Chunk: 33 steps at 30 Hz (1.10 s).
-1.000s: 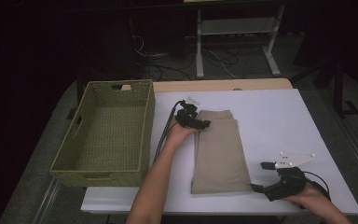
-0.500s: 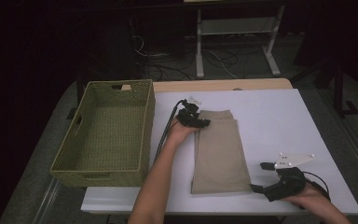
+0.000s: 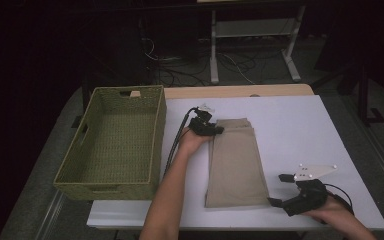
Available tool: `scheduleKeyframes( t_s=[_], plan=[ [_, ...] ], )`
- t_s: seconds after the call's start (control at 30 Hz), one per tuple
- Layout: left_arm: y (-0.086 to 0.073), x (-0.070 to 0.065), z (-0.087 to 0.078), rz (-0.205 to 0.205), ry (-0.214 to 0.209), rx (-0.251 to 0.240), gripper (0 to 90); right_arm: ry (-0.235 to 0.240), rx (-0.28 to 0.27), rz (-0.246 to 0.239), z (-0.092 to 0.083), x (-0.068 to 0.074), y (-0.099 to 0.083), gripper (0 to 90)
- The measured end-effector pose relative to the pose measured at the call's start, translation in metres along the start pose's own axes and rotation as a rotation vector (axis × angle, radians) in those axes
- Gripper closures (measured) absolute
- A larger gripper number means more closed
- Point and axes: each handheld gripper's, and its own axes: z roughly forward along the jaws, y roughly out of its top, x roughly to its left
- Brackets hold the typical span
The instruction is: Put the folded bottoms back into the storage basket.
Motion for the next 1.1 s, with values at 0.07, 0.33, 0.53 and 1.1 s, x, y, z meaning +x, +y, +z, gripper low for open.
scheduleKeyframes(
  t_s=[0.07,0.33,0.53,1.1],
  plan=[
    [0.0,0.001,-0.001,-0.009,-0.012,0.004,74.6,0.001,0.001,-0.002,0.0,0.0,0.0,8.1],
    [0.001,-0.001,-0.002,-0.012,-0.01,0.018,78.7,0.009,0.004,-0.008,0.001,0.0,0.0,9.5],
    [0.002,-0.004,-0.002,-0.009,0.007,0.026,78.6,0.024,0.034,-0.005,0.003,0.005,-0.008,14.5],
    [0.001,-0.002,-0.002,-0.033,0.001,0.02,78.4,0.029,0.094,-0.081,0.024,0.017,-0.007,35.0]
  ],
)
